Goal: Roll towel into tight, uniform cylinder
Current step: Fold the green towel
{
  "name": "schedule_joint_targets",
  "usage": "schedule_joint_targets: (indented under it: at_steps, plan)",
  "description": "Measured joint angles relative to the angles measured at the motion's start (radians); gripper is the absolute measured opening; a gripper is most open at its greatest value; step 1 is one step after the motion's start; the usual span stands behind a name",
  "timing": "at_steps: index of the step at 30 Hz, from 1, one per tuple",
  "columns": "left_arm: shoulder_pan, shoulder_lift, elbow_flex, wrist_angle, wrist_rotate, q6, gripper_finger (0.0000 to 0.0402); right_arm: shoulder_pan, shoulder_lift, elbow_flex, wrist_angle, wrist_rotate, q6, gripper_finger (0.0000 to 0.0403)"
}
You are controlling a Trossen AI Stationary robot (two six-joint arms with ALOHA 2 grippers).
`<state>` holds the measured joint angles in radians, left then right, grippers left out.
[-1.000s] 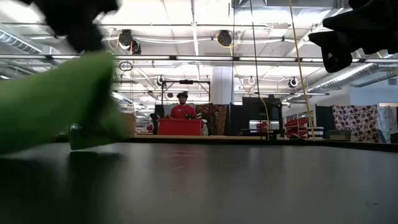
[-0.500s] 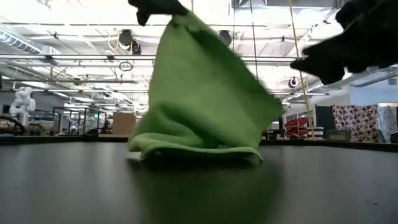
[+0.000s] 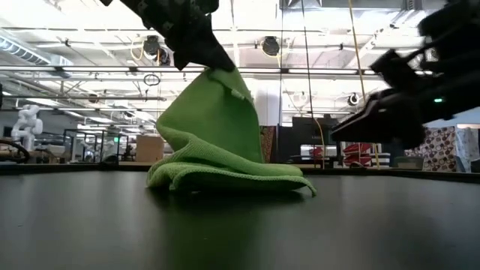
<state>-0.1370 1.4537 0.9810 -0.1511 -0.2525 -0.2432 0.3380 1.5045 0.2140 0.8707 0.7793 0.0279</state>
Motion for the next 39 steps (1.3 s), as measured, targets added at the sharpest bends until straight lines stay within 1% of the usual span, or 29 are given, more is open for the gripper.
schedule_joint_targets:
  at_steps: [2, 4, 7, 11, 15, 25, 32, 35, 39]
  plan:
    - [-0.007, -0.009, 0.0, -0.003, 0.024, -0.019, 0.0, -0.042, 0.045, 0.049, 0.0, -0.013, -0.022, 0.0231]
    - [-0.023, -0.018, 0.0, -0.001, 0.044, -0.042, 0.0, -0.094, 0.087, 0.1, -0.012, -0.077, -0.045, 0.0233]
    - [-0.06, -0.022, 0.0, -0.004, 0.066, -0.066, 0.0, -0.172, 0.148, 0.179, -0.083, -0.168, -0.055, 0.0233]
    - [-0.106, -0.027, 0.0, -0.01, 0.06, -0.088, 0.0, -0.254, 0.216, 0.252, -0.183, -0.252, -0.067, 0.0233]
    - [-0.134, -0.026, 0.0, -0.046, 0.039, -0.093, 0.0, -0.297, 0.261, 0.289, -0.197, -0.318, -0.094, 0.0233]
    - [-0.174, -0.026, 0.0, -0.103, 0.026, -0.118, 0.0, -0.333, 0.279, 0.318, -0.255, -0.31, -0.149, 0.0227]
    - [-0.2, -0.026, 0.0, -0.104, 0.012, -0.121, 0.0, -0.36, 0.279, 0.318, -0.253, -0.309, -0.171, 0.0188]
    - [-0.202, -0.026, 0.0, -0.105, 0.011, -0.128, 0.0, -0.364, 0.279, 0.318, -0.248, -0.323, -0.175, 0.0158]
    - [-0.202, -0.026, 0.0, -0.112, -0.015, -0.129, 0.0, -0.358, 0.279, 0.318, -0.252, -0.371, -0.175, 0.0105]
